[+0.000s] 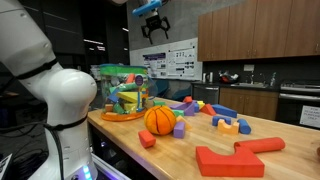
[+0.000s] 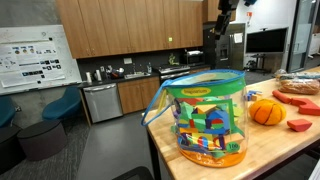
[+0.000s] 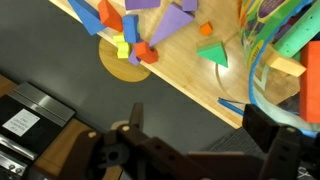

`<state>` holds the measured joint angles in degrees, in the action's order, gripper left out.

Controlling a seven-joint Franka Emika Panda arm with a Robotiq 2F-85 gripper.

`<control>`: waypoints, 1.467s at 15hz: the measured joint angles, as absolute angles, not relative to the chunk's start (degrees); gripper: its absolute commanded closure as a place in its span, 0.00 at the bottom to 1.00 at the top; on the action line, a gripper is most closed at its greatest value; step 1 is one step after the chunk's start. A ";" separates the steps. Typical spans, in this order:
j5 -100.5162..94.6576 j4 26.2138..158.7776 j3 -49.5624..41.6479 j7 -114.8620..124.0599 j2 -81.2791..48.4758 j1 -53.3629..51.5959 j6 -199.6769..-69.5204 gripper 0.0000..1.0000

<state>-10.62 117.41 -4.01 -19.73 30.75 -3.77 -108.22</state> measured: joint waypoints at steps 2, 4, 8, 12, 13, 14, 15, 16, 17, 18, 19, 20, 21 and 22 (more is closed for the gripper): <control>-8.78 120.96 -7.59 -19.66 31.24 -2.12 -111.93 0.00; -7.22 124.62 -10.90 -19.72 30.70 -0.61 -116.21 0.00; -4.40 129.78 -16.32 -21.03 26.90 1.39 -124.07 0.00; -0.33 131.08 -20.54 -25.58 21.27 2.34 -129.89 0.00; 0.95 131.08 -21.42 -26.97 19.86 2.52 -131.03 0.00; 2.26 131.04 -22.22 -28.50 18.52 2.74 -131.89 0.00; 3.61 131.00 -22.98 -30.08 17.20 2.98 -132.65 0.00; 4.97 130.96 -23.69 -31.67 15.86 3.25 -133.29 0.00; 6.44 130.92 -24.35 -33.42 14.49 3.57 -133.85 0.00; 7.91 130.83 -24.81 -35.08 13.11 3.97 -134.34 0.00; 9.17 130.68 -25.04 -36.47 11.78 4.46 -134.82 0.00; 10.12 130.42 -25.08 -37.70 10.54 5.04 -135.21 0.00; 10.71 130.06 -25.02 -38.66 9.39 5.56 -135.61 0.00; 10.91 129.58 -24.88 -39.25 8.40 6.00 -135.86 0.00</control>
